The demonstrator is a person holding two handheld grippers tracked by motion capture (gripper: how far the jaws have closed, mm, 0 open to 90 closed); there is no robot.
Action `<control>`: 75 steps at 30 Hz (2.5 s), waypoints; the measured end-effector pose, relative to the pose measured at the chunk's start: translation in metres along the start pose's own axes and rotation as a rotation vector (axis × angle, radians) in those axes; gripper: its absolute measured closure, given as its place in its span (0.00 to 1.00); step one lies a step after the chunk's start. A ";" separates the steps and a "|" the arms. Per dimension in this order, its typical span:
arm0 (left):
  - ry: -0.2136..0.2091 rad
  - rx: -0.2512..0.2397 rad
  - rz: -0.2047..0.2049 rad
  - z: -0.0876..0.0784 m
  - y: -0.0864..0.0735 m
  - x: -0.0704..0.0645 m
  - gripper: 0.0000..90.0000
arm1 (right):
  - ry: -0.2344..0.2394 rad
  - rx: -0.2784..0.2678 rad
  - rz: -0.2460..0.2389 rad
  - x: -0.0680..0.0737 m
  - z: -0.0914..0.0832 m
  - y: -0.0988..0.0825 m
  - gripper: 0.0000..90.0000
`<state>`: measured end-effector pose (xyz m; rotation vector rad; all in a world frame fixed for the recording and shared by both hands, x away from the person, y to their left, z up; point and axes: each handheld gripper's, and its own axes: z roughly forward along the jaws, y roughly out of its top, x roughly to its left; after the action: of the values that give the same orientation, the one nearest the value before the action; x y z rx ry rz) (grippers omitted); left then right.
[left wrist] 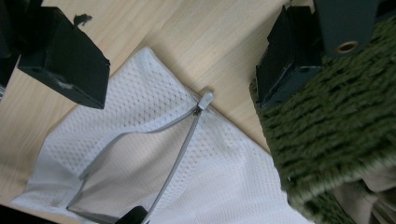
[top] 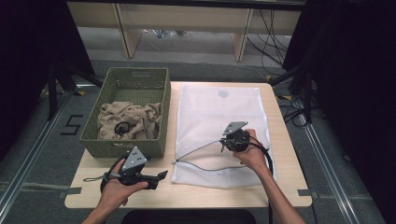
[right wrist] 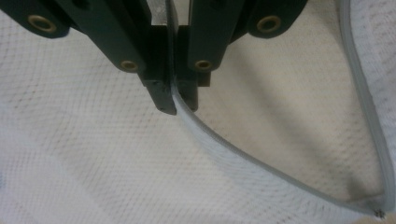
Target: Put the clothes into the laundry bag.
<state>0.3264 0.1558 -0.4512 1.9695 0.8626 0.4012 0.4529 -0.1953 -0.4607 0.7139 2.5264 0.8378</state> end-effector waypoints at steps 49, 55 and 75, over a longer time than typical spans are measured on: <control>-0.017 0.490 0.109 0.099 0.059 0.178 0.12 | 0.018 0.013 -0.023 -0.001 -0.001 0.006 0.98; 0.114 0.516 0.218 0.107 0.061 0.178 0.63 | 0.019 0.011 -0.021 -0.001 -0.002 0.006 0.98; 0.134 0.681 0.112 0.111 0.049 0.192 0.07 | 0.020 0.013 -0.039 -0.002 0.001 0.006 0.98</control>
<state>0.5460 0.2067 -0.4797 2.6479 1.0716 0.3306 0.4569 -0.1918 -0.4567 0.6607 2.5571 0.8201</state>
